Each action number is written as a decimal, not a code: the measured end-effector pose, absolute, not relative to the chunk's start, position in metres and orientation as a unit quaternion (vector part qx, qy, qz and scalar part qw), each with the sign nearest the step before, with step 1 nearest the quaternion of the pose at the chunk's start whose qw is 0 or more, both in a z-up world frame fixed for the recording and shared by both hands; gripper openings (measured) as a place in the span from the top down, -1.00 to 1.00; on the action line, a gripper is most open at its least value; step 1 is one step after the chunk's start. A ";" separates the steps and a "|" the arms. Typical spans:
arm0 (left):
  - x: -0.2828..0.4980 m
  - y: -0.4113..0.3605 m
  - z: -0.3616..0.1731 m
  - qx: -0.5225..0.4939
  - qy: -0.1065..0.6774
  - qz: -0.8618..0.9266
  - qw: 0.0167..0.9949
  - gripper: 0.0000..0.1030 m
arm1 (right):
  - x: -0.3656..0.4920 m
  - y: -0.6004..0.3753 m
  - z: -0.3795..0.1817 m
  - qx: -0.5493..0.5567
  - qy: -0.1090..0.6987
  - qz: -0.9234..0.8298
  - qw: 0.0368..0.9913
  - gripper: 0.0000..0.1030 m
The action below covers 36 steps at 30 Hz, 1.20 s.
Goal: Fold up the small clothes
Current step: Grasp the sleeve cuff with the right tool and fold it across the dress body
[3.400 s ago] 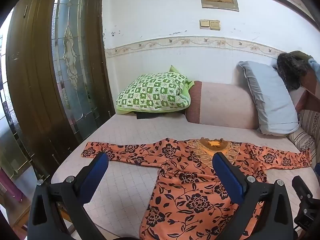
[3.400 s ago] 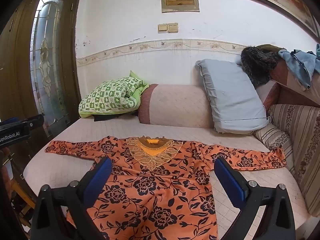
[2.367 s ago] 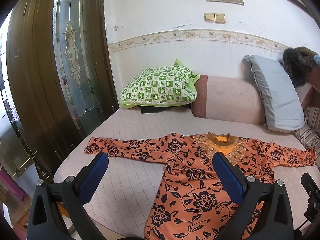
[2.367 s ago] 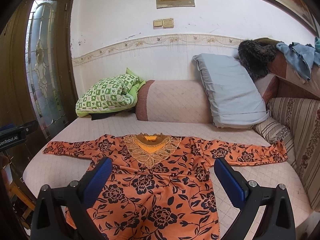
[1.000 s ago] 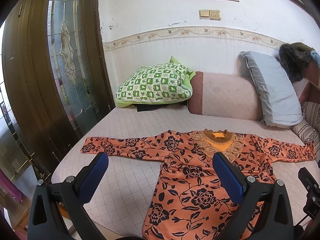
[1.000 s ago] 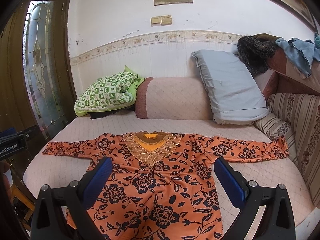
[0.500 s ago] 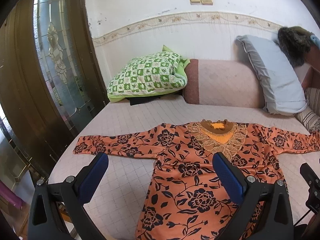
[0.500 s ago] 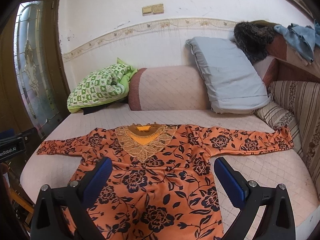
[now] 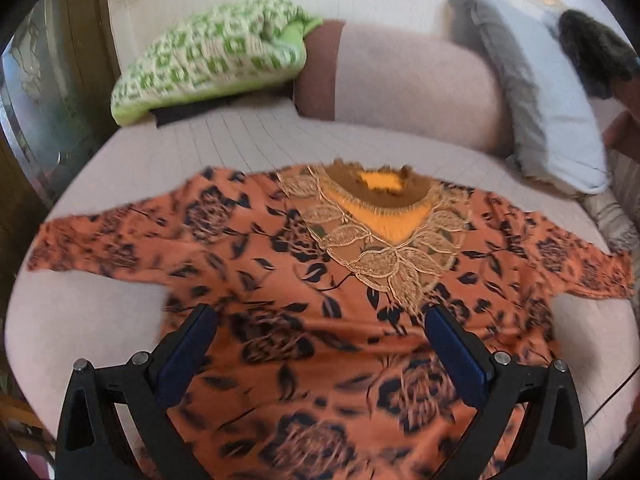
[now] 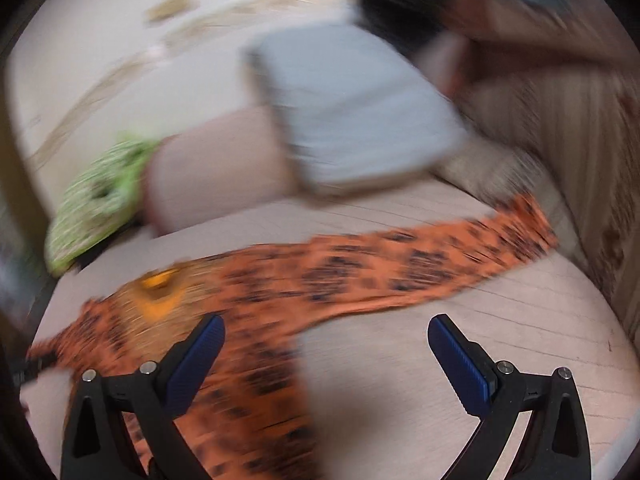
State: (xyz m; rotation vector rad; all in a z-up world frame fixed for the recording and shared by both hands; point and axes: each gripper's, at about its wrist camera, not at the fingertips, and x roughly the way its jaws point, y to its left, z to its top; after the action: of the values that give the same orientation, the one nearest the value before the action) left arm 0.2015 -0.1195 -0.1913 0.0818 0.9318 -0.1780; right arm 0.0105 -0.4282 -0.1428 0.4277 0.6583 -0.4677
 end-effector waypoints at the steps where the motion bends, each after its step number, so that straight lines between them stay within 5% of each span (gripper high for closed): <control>1: 0.208 -0.125 -0.200 0.041 0.458 -0.077 0.885 -1.00 | 0.010 -0.459 -0.156 0.232 0.325 -0.249 0.882 -0.99; 9: 0.230 -0.138 -0.242 0.068 0.452 -0.095 0.884 -1.00 | -0.028 -0.667 -0.232 0.424 0.269 -0.360 0.786 -0.93; 18: 0.250 -0.125 -0.254 0.009 0.469 -0.097 0.878 -1.00 | -0.040 -0.757 -0.273 0.504 0.196 -0.381 0.750 -0.48; 22: 0.253 -0.133 -0.260 0.033 0.475 -0.100 0.874 -1.00 | -0.028 -0.767 -0.276 0.486 0.205 -0.397 0.751 0.36; 24: 0.253 -0.135 -0.261 0.044 0.475 -0.098 0.874 -1.00 | -0.024 -0.771 -0.283 0.487 0.207 -0.399 0.749 0.47; 25: 0.253 -0.135 -0.260 0.046 0.473 -0.098 0.874 -1.00 | -0.023 -0.770 -0.281 0.484 0.209 -0.398 0.751 0.70; 36: 0.263 -0.073 -0.224 0.003 0.437 -0.037 0.899 -1.00 | 0.040 -0.657 -0.160 0.454 0.165 -0.222 0.847 0.71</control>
State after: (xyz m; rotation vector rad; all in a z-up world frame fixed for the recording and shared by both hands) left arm 0.2632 -0.0731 -0.2244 0.0064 0.9039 -0.0760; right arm 0.0403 -0.6574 -0.1603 0.9579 0.3487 -0.4673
